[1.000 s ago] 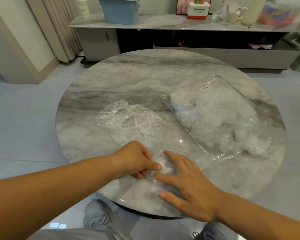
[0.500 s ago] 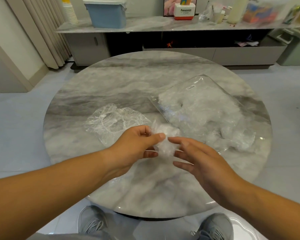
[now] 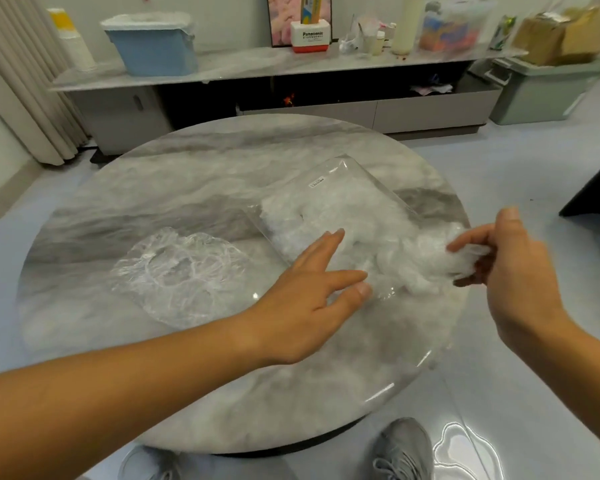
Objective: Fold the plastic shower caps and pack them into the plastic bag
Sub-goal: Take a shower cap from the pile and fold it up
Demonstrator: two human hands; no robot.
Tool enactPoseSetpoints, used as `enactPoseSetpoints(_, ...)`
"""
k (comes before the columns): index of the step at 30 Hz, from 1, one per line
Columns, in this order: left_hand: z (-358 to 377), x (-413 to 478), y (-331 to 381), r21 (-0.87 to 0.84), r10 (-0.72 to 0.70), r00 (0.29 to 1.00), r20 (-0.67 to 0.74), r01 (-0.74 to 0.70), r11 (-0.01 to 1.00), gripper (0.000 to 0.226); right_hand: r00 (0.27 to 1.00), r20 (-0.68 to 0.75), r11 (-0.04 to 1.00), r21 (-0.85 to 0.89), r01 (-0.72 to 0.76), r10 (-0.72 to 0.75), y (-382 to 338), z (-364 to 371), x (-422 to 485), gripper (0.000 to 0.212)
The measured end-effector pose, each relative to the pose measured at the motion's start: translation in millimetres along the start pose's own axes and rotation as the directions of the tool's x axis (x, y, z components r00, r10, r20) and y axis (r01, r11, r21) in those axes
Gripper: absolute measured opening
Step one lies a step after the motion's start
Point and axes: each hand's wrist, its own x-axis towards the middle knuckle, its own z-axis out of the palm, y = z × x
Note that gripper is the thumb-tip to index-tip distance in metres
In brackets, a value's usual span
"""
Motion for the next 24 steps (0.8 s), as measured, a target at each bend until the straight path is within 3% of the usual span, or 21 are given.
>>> enactPoseSetpoints(3,9.5,11.2,4.7,0.273,0.069,0.996,0.059,-0.083,0.959,0.070,0.988,0.050,0.983,-0.125,-0.136,0.143,17.5,-3.8,1.6,0.075)
enactPoseSetpoints(6,13.9,20.6,2.6,0.377,0.057,0.998,0.039,-0.067,0.924,0.083,0.965,0.171,0.976,-0.121,-0.178,0.197,23.1,4.5,-7.8,0.073)
enactPoseSetpoints(15,6.6,18.9,-4.5,0.212,0.105,0.994,0.040,-0.111,0.971,0.085,0.812,0.552,0.881,0.271,-0.389,0.189,2.3,48.3,-8.2,0.084)
enactPoseSetpoints(20,0.0,14.3,-7.9,0.107,0.121,0.991,0.053,-0.126,0.986,0.082,0.767,0.609,0.792,0.360,-0.492,0.200,-0.3,65.4,6.0,0.091)
enactPoseSetpoints(24,-3.8,7.5,-13.8,0.084,0.156,0.986,0.061,-0.161,0.983,0.080,0.775,0.598,0.731,0.432,-0.529,0.207,-4.1,80.0,12.4,0.095)
